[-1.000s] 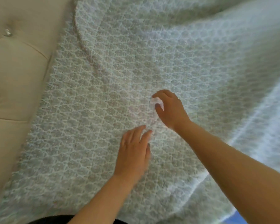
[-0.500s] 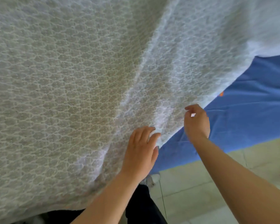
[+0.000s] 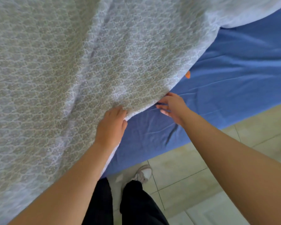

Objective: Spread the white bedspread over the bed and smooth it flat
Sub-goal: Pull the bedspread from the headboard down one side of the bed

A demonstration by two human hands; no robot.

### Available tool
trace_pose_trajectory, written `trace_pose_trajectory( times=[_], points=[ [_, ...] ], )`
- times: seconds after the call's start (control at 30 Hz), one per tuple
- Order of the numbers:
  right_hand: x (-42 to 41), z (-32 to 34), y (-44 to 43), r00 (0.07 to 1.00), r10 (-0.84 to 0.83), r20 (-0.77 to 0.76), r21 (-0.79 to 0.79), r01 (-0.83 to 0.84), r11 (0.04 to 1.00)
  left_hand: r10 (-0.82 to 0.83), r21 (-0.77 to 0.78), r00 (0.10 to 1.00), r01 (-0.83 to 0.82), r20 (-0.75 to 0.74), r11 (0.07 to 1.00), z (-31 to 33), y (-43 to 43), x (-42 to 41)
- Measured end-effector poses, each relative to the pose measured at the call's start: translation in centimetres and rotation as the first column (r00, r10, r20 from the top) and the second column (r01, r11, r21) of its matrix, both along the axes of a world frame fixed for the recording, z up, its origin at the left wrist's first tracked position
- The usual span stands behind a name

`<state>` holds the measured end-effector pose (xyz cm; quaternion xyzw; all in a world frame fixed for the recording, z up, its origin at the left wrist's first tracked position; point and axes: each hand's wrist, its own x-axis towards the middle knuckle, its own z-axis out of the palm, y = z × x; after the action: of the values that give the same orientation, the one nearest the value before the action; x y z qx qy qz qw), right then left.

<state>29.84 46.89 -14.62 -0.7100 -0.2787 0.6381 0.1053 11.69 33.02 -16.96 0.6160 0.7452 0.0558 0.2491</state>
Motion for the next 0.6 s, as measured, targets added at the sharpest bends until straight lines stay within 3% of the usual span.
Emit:
trace_pose_trajectory(
  times=[0.13,0.2,0.3,0.4,0.5,0.6],
  points=[
    [-1.0,0.2,1.4,0.988,0.109,0.109,-0.096,-0.099,0.991,0.248,-0.007,0.910,-0.261,0.333,0.965,1.9,2.8,-2.9],
    [-2.5,0.4,2.4,0.963,0.227,0.146,-0.075,-0.218,0.973,0.284,0.062,0.872,-0.334,0.399,0.940,3.5,4.0,-4.8],
    [-4.4,0.4,4.7,0.960,0.103,0.259,0.155,-0.147,0.977,0.426,0.092,0.780,-0.518,0.458,0.850,4.6,5.5,-8.1],
    [-6.7,1.4,6.9,0.881,0.164,0.444,0.358,-0.342,0.869,0.487,0.084,0.756,-0.573,0.437,0.815,4.1,7.0,-11.5],
    [-9.5,1.6,8.5,0.824,0.333,0.459,0.388,-0.523,0.759,0.375,0.259,0.896,-0.430,0.236,0.865,3.3,7.9,-13.1],
    [-11.9,0.1,7.9,0.679,0.509,0.529,0.238,-0.694,0.679,-0.027,0.384,0.999,0.010,0.039,0.923,2.8,8.2,-12.6]
  ],
)
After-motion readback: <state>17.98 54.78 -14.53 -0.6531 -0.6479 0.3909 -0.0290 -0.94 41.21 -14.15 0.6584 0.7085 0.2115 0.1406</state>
